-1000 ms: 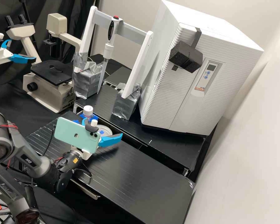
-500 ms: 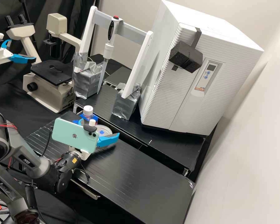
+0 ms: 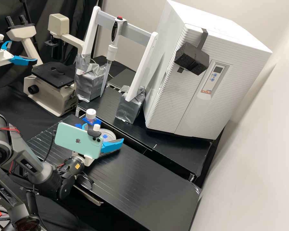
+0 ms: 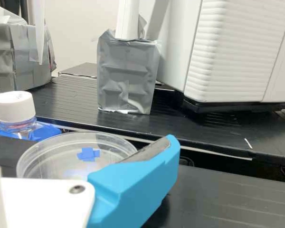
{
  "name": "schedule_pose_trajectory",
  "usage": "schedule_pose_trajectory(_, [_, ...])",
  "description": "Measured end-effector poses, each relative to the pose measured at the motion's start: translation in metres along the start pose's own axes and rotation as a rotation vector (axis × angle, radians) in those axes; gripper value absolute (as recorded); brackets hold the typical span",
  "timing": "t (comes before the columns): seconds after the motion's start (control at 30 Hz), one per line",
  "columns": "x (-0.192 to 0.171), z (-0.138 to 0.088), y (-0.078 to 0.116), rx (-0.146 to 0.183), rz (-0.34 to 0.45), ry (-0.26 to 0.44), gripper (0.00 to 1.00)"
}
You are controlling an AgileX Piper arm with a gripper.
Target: Open the lid
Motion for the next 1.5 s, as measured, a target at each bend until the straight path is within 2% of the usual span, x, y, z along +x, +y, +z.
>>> schedule_pose_trajectory(1.27, [0.0025, -0.0023, -0.0004, 0.023, 0.017, 0.003, 0.0])
schedule_pose_trajectory(1.5, [-0.0026, -0.0064, 0.008, 0.02, 0.076, 0.007, 0.0])
